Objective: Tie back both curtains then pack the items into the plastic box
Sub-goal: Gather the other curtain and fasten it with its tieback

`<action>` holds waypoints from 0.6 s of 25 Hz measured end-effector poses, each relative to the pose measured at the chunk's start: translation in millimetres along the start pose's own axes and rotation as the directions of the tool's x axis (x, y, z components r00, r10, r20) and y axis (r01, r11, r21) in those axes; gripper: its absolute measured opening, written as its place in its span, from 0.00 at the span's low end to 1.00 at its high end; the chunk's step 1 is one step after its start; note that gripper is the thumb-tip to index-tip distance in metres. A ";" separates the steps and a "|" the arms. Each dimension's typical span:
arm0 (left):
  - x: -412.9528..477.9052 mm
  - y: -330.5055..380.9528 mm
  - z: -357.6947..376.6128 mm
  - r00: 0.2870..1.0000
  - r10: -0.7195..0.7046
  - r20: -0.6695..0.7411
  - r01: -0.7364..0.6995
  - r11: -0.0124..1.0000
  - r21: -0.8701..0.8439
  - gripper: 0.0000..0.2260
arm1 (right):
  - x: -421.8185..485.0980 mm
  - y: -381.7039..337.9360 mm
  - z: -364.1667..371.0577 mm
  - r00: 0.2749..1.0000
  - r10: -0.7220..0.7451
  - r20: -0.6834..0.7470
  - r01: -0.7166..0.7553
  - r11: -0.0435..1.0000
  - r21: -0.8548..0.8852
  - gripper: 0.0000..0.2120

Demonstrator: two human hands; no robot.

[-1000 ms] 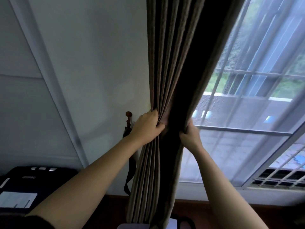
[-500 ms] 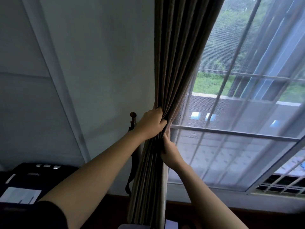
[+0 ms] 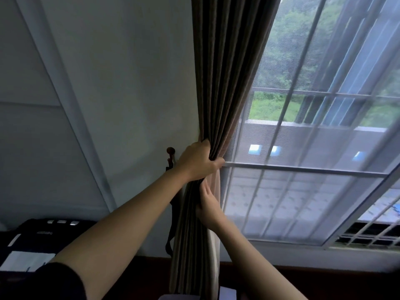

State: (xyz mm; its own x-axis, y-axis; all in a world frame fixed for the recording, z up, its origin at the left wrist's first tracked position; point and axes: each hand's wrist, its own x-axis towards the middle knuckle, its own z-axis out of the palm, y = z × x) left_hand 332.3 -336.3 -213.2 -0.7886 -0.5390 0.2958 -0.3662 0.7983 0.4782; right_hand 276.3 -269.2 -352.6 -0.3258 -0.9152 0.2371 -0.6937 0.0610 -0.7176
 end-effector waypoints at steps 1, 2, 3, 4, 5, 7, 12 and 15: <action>-0.7 -0.9 2.4 0.999 0.008 -0.043 -0.006 0.999 0.044 0.13 | -2.1 4.3 4.3 0.999 -0.002 0.034 0.002 1.000 0.020 0.47; -2.2 -1.6 4.1 0.995 0.013 -0.103 -0.004 0.996 0.087 0.13 | -3.5 8.1 8.0 0.999 -0.002 0.054 -0.001 0.999 0.050 0.46; -2.9 -4.7 6.4 0.986 0.014 -0.168 0.003 0.995 0.101 0.12 | -3.4 10.9 10.5 0.998 -0.004 0.055 -0.001 0.996 0.087 0.42; -4.0 -8.0 7.1 0.975 -0.006 -0.222 0.026 0.996 0.087 0.09 | -1.3 12.4 11.7 1.000 0.009 0.014 -0.011 0.995 0.103 0.35; -4.7 -13.6 6.9 0.964 -0.036 -0.262 0.050 0.998 0.047 0.07 | 2.4 11.9 11.0 0.998 0.042 -0.054 -0.036 0.994 0.107 0.28; -8.6 -22.8 3.3 0.954 -0.112 -0.277 0.087 0.991 -0.100 0.07 | 17.7 3.7 2.1 0.967 0.128 -0.220 -0.097 0.984 0.148 0.29; -22.0 -36.7 -5.7 0.927 -0.194 -0.320 0.034 0.895 -0.446 0.22 | 79.2 -51.7 -44.7 0.882 0.136 -0.451 0.077 0.903 0.423 0.24; -34.5 -45.2 0.0 0.864 -0.245 -0.440 -0.096 0.779 -0.620 0.20 | 96.8 -77.9 -53.9 0.906 0.246 -0.345 0.019 0.789 0.614 0.23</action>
State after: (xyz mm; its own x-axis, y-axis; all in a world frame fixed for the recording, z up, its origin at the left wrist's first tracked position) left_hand 376.0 -353.8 -245.0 -0.3741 -0.7792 0.5028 0.0964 0.5066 0.8568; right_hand 264.2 -341.1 -238.4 -0.6873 -0.6767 0.2641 -0.1595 -0.2141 -0.9637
